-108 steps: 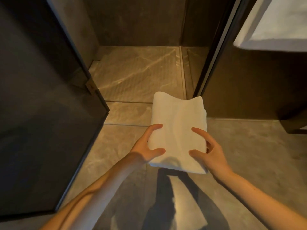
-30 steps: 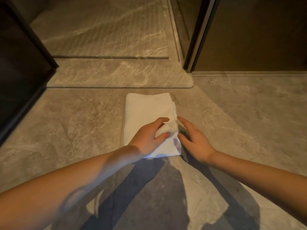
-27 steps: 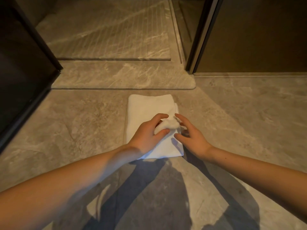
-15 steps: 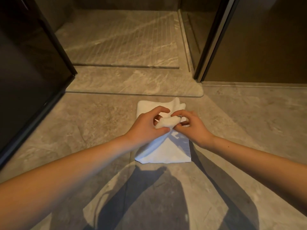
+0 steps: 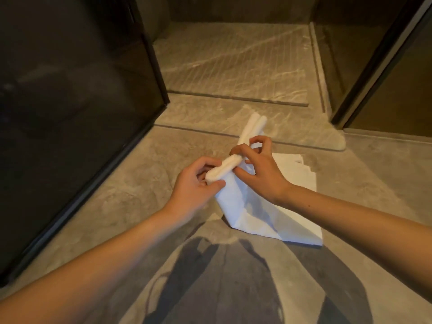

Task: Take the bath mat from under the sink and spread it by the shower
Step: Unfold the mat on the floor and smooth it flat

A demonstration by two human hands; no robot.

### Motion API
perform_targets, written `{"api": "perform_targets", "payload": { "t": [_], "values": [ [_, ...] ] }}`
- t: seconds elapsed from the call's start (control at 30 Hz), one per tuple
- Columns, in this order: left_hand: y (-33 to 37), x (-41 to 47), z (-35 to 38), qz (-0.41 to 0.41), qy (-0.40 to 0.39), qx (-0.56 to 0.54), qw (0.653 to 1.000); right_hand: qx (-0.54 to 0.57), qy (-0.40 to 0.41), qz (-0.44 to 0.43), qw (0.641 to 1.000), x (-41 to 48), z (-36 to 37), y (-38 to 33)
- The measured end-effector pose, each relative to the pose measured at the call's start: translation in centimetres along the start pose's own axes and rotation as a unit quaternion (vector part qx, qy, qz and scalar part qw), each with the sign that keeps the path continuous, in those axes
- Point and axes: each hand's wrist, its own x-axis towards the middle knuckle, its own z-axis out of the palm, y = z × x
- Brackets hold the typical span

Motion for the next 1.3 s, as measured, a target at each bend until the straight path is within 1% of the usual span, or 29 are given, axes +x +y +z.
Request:
{"api": "perform_targets", "payload": {
  "t": [0.13,0.23,0.3,0.33,0.37,0.43,0.47,0.53,0.6,0.63,0.7,0.77,0.83,0.93,1.1,1.2,1.27,1.3],
  "values": [
    [-1.6,-0.9,-3.4,-0.031,0.034,0.017,0.999,-0.004,-0.026,-0.035,0.999,1.7,4.2,-1.3],
    [-3.2,-1.8,-4.7,-0.073,0.040,0.066,0.994,-0.016,-0.079,-0.048,0.996,1.8,6.7,-1.6],
    [-4.1,-2.2,-5.2,-0.107,0.048,0.137,0.984,-0.038,-0.111,-0.046,0.992,1.5,7.4,-1.1],
    [-4.3,-2.1,-5.4,-0.113,0.055,0.197,0.972,-0.050,-0.112,-0.034,0.992,1.1,7.5,-0.7],
    [-4.5,-2.0,-5.5,-0.101,0.053,0.256,0.960,-0.066,-0.102,-0.015,0.993,0.7,7.4,0.0],
    [-4.7,-1.2,-5.3,-0.037,0.024,0.329,0.943,-0.116,-0.084,0.031,0.989,-0.3,6.9,1.6],
    [-4.9,-0.6,-4.9,-0.008,-0.003,0.357,0.934,-0.150,-0.089,0.049,0.983,-0.8,6.6,2.4],
    [-6.0,0.8,-3.3,0.029,-0.078,0.434,0.897,-0.210,-0.104,0.073,0.969,-1.8,6.3,3.8],
    [-7.8,1.9,-1.3,0.045,-0.142,0.504,0.851,-0.235,-0.105,0.108,0.960,-2.2,6.3,4.7],
    [-8.7,2.5,-0.4,0.052,-0.166,0.522,0.835,-0.242,-0.105,0.129,0.956,-2.3,6.4,5.1],
    [-10.4,3.5,1.1,0.059,-0.201,0.545,0.812,-0.259,-0.115,0.157,0.946,-2.8,6.5,6.2],
    [-11.8,4.5,1.5,0.072,-0.222,0.566,0.790,-0.277,-0.129,0.155,0.939,-3.5,6.5,7.4],
    [-13.1,4.9,0.9,0.087,-0.235,0.559,0.790,-0.280,-0.137,0.134,0.941,-4.4,6.4,8.5],
    [-14.6,4.9,0.2,0.106,-0.223,0.536,0.808,-0.282,-0.129,0.117,0.943,-5.4,5.6,10.0],
    [-14.4,4.8,0.1,0.098,-0.214,0.513,0.826,-0.316,-0.135,0.111,0.933,-6.2,4.9,11.0],
    [-14.0,3.3,0.3,0.060,-0.178,0.494,0.849,-0.302,-0.162,0.050,0.938,-4.4,4.0,11.9],
    [-13.6,1.1,0.8,0.014,-0.154,0.482,0.862,-0.303,-0.209,-0.011,0.930,-2.7,2.8,12.8],
    [-13.3,-0.2,1.1,-0.007,-0.147,0.485,0.862,-0.308,-0.233,-0.043,0.921,-1.9,2.3,13.2]
  ]
}}
